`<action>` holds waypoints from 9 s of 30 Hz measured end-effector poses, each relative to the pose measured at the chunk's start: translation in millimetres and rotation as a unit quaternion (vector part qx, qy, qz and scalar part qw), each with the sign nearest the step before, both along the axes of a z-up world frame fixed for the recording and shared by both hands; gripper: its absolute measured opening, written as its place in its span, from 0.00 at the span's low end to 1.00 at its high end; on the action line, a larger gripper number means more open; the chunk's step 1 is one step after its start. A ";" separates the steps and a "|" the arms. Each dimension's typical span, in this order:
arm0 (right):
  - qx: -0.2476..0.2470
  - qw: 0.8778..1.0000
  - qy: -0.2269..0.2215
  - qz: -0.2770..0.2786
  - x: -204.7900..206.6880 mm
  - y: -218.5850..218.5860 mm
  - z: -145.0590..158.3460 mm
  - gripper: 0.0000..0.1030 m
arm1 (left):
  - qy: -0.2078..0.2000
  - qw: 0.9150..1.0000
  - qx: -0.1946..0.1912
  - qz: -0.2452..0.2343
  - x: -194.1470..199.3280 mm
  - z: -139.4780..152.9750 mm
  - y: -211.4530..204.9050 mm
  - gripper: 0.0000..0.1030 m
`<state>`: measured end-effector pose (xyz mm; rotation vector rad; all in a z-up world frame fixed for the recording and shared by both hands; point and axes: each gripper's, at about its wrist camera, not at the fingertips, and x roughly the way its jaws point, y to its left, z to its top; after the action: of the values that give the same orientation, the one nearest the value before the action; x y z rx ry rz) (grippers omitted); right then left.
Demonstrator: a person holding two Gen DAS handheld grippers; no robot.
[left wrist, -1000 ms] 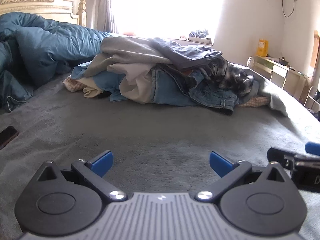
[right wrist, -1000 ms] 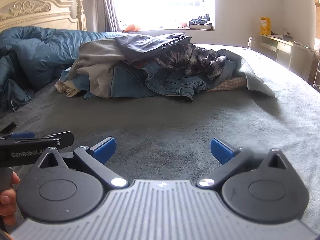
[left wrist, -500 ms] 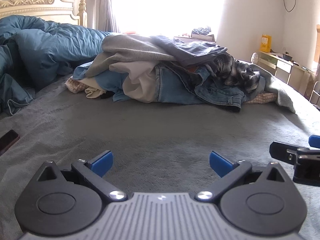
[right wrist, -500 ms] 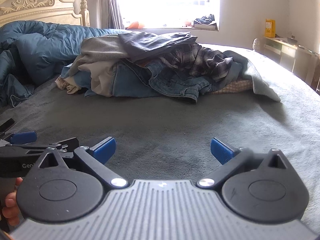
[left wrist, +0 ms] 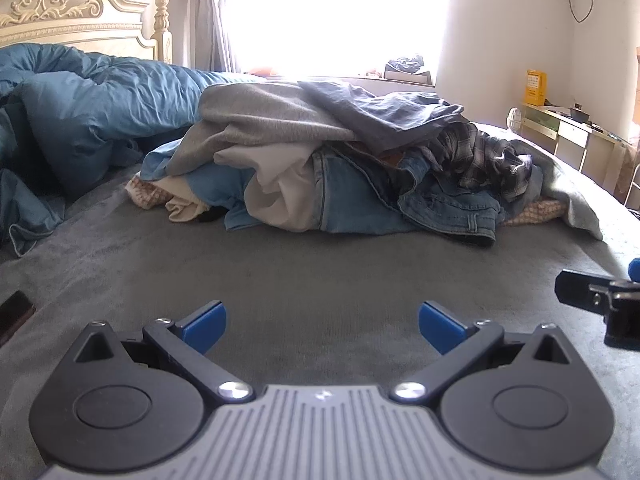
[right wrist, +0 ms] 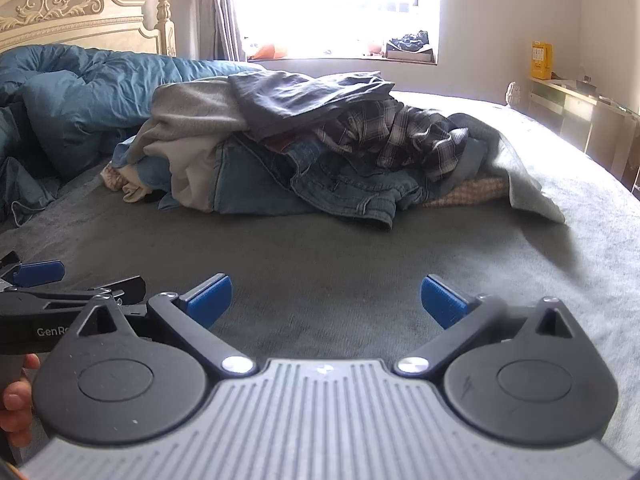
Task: Fold clothes
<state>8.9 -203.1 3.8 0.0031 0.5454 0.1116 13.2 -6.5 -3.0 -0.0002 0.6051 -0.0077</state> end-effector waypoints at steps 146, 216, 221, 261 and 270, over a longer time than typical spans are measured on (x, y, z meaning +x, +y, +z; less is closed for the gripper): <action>0.262 0.953 0.126 0.085 -9.3 0.7 -51.6 0.02 | -0.006 0.967 -0.233 -0.099 -211.0 -77.1 78.5 0.40; -0.020 0.998 -0.062 -0.024 -101.6 -138.5 -59.7 0.05 | -0.049 0.990 -0.054 -0.124 57.7 -25.5 -59.9 0.08; -0.011 0.994 -0.097 -0.047 -123.2 -150.8 -38.1 0.01 | -0.091 0.979 -0.114 -0.140 -6.2 22.4 -28.2 0.08; -0.224 0.951 -0.198 0.076 -178.3 -30.8 -36.2 0.05 | -0.171 0.963 -0.177 -0.111 -123.9 129.2 42.0 0.07; -0.108 0.943 -0.315 0.015 -225.2 -81.4 55.5 0.04 | -0.238 0.937 -0.214 -0.136 -183.3 177.9 67.3 0.07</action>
<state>-216.3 -284.4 59.2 -0.2480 -0.0865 0.0755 -170.0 60.7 174.9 -0.3297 0.1033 -0.3998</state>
